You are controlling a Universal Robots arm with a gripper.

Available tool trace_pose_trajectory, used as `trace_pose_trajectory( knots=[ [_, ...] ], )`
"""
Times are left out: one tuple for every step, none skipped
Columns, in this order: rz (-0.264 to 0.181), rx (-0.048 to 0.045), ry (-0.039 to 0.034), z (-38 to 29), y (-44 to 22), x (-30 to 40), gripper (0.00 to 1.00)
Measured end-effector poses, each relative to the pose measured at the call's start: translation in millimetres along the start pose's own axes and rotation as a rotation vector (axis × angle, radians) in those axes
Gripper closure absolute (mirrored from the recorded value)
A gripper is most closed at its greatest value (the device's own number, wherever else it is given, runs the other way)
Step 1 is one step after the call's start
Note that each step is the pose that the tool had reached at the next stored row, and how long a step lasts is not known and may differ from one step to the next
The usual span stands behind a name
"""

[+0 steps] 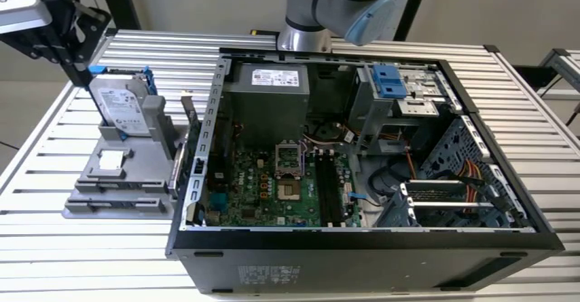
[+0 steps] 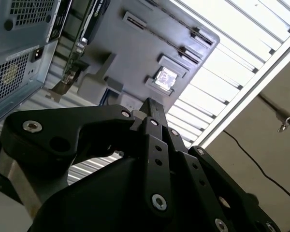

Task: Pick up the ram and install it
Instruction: 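Pick up the ram and move it above insertion slot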

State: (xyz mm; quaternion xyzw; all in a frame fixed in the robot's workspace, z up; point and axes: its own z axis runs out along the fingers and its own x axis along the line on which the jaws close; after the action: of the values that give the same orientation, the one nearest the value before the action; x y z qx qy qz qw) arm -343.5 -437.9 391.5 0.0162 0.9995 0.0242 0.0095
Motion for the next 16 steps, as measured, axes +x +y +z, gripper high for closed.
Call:
trace_pose_trajectory(
  knots=[
    [0.000, 0.0000, 0.0001, 0.0, -0.7, 0.0, 1.00],
    [0.000, 0.0000, 0.0001, 0.0, -1.3, 0.0, 1.00],
    [0.000, 0.0000, 0.0001, 0.0, -2.1, -0.1, 1.00],
    [0.000, 0.0000, 0.0001, 0.0, -2.9, -0.1, 1.00],
    [0.000, 0.0001, 0.0002, -0.1, -3.6, -0.1, 1.00],
    [0.000, 0.0001, 0.0003, -0.1, -4.4, -0.1, 1.00],
    [0.000, 0.0000, 0.0003, 0.0, -5.2, -0.2, 1.00],
    [0.000, 0.0000, 0.0003, 0.0, -6.0, -0.2, 1.00],
    [0.000, 0.0000, 0.0003, 0.0, -6.7, -0.2, 1.00],
    [0.000, 0.0001, 0.0004, -0.1, -7.4, -0.2, 1.00],
    [0.000, 0.0000, 0.0003, 0.0, -8.1, -0.2, 1.00],
    [0.000, 0.0001, 0.0005, 0.0, -8.9, -0.3, 1.00],
    [0.000, 0.0000, 0.0005, 0.0, -9.6, -0.3, 1.00],
    [0.000, 0.0000, 0.0005, 0.0, -10.4, -0.3, 1.00],
    [0.000, 0.0000, 0.0005, 0.0, -11.2, -0.3, 1.00],
    [0.000, 0.0000, 0.0006, 0.0, -12.2, -0.4, 1.00]
  ],
)
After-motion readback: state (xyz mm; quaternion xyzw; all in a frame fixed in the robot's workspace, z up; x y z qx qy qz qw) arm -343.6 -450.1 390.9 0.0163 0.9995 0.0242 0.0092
